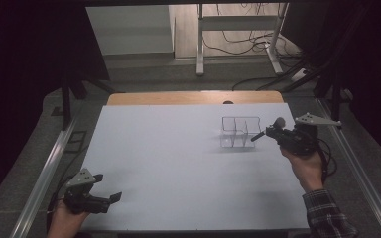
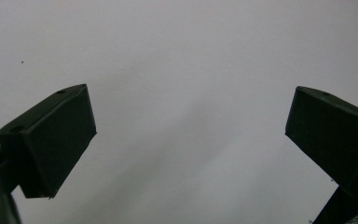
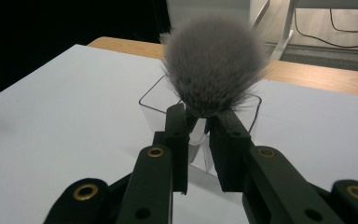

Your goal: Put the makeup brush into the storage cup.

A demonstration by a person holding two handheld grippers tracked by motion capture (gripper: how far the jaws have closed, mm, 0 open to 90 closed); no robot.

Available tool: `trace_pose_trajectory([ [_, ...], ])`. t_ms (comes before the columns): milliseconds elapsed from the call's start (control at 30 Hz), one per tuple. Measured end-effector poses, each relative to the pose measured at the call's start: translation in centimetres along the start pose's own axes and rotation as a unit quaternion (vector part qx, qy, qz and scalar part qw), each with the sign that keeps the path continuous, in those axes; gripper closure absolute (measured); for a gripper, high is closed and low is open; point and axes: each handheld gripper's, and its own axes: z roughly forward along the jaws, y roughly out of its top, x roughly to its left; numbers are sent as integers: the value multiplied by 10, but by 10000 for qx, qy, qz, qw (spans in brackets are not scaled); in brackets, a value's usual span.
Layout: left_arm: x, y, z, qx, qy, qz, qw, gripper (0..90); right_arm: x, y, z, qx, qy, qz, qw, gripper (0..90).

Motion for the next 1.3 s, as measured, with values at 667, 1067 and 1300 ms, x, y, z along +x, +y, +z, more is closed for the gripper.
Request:
trace_pose_trajectory([
  [667, 0, 0, 0, -14, 7, 10, 10000, 20, -11, 22, 5, -130, -140, -25, 9998, 769],
  [1067, 0, 0, -1, -32, 3, -7, 10000, 19, -19, 34, 18, -149, -248, 13, 9996, 769],
  [1300, 0, 0, -1, -36, 3, 13, 10000, 20, -23, 39, 26, -135, -312, -59, 9994, 769],
])
